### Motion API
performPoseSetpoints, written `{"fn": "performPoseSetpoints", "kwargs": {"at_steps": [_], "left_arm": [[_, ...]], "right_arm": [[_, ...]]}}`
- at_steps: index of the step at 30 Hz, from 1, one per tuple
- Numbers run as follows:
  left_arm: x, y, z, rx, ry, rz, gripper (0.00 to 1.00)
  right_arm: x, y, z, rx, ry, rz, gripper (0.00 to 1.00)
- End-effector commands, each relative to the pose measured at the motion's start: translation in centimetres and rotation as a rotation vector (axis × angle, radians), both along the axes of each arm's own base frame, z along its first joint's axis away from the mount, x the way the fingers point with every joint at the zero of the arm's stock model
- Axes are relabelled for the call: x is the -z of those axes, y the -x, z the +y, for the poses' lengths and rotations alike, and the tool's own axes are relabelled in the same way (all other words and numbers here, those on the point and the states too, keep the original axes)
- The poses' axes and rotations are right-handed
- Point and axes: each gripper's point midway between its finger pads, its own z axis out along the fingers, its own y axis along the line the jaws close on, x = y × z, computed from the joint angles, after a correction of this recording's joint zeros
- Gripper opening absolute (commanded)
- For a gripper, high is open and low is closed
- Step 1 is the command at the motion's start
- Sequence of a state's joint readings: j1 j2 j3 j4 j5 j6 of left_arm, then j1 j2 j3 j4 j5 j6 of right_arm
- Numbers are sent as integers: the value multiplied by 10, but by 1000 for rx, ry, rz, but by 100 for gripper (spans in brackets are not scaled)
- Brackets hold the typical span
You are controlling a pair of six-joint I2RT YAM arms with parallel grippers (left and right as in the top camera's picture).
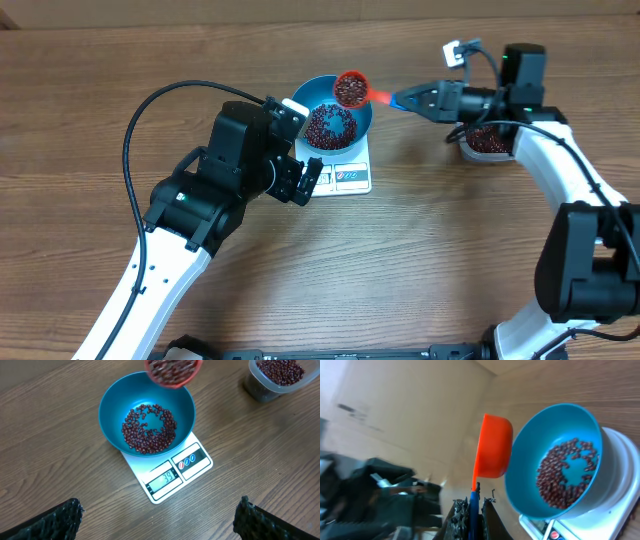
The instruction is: Scoop item into bowl and weigh 150g on scale
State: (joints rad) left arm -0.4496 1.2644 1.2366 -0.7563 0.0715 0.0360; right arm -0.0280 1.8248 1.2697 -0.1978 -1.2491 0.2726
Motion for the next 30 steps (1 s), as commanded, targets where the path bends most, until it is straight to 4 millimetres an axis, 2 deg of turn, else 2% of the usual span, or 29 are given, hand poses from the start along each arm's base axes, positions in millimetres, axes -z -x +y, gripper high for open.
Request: {"fn": "performPoseSetpoints", "kwargs": {"at_steps": [1,9,17,30], "left_arm": [[4,0,0,12,-10,6,100],[4,0,0,12,-10,6,100],[4,0,0,12,-10,6,100],[4,0,0,12,-10,6,100]], "right_arm": [[13,-21,9,98,129,-40,4],[19,-20,29,14,256,-316,4],[19,-20,29,-56,331,-552,4],[19,-20,29,-133,411,-809,4]]}}
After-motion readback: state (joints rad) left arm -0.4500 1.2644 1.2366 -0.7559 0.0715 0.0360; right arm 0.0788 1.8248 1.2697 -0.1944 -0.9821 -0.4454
